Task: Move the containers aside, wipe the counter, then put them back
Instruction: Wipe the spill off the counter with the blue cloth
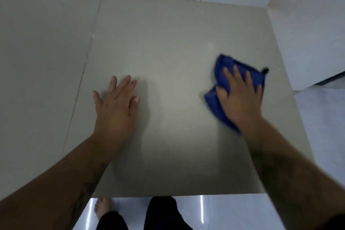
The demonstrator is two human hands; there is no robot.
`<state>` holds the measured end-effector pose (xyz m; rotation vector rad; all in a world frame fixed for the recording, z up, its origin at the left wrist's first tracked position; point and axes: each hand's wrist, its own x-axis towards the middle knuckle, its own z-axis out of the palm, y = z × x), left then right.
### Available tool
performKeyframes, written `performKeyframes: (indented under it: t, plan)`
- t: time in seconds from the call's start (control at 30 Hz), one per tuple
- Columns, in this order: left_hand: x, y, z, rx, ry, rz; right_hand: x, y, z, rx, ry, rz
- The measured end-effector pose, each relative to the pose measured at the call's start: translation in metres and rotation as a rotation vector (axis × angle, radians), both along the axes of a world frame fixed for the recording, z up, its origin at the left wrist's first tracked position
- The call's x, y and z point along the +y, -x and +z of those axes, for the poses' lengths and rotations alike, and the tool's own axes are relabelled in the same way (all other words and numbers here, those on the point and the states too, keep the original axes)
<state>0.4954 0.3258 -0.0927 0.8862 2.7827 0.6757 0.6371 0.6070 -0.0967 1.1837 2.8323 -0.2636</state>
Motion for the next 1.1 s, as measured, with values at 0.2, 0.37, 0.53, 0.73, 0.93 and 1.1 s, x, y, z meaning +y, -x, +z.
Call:
performKeyframes:
  t: [0.2,0.37,0.53,0.73,0.93,1.1]
  plan:
    - [0.017,-0.004,0.003,-0.012,0.059,0.047,-0.121,-0.047,-0.003,0.047,-0.023,0.337]
    - [0.051,-0.011,-0.002,0.034,0.087,-0.005,-0.047,0.025,-0.001,0.054,0.061,0.53]
    - [0.11,-0.035,-0.008,0.066,0.105,-0.176,0.094,0.043,0.001,0.025,0.089,0.181]
    - [0.133,-0.049,-0.003,0.096,0.084,-0.271,0.111,-0.073,-0.002,0.078,0.04,-0.131]
    - [0.116,-0.037,-0.004,0.084,0.157,-0.277,-0.069,-0.145,0.003,0.058,0.03,0.116]
    - [0.104,-0.001,-0.003,0.072,0.112,-0.094,-0.09,-0.056,0.001,0.08,0.13,0.563]
